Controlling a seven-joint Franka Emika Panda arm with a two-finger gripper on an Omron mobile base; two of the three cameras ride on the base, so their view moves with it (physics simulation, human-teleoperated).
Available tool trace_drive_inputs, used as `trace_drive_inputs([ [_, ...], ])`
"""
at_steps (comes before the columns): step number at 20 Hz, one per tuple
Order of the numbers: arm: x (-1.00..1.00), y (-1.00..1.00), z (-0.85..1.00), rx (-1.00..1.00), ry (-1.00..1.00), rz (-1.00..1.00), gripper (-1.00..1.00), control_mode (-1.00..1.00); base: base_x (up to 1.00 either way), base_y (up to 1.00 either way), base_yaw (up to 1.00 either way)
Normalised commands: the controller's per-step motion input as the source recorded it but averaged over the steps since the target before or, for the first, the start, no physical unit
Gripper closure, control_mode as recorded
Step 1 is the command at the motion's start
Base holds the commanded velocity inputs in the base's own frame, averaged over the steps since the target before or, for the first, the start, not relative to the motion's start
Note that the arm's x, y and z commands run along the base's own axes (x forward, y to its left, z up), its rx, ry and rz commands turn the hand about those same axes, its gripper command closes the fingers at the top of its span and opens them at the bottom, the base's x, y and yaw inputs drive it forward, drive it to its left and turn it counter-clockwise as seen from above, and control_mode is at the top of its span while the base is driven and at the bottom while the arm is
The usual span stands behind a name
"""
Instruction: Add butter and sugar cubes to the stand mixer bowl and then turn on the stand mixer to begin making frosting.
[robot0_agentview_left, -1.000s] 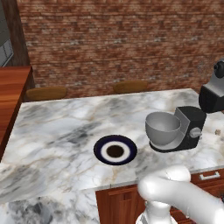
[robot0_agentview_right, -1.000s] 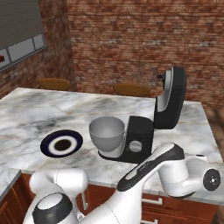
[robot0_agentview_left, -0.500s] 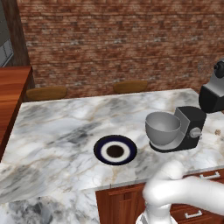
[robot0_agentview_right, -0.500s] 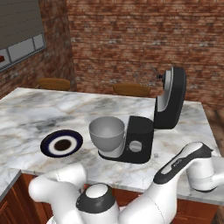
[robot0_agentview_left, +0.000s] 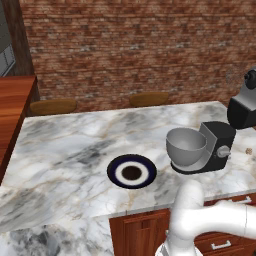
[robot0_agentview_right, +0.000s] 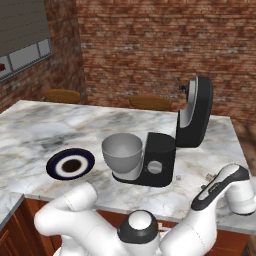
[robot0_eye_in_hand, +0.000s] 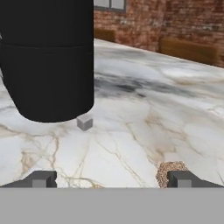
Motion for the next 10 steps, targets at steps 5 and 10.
trace_drive_inputs([
  [5, 0.5, 0.0, -0.44, -0.11, 0.0, 0.0, -1.0, -1.0, 0.0, 0.0, 0.0],
  [10, 0.52, 0.0, -0.2, -0.07, 0.0, -0.04, -1.0, -1.0, 0.0, 0.0, 0.0],
])
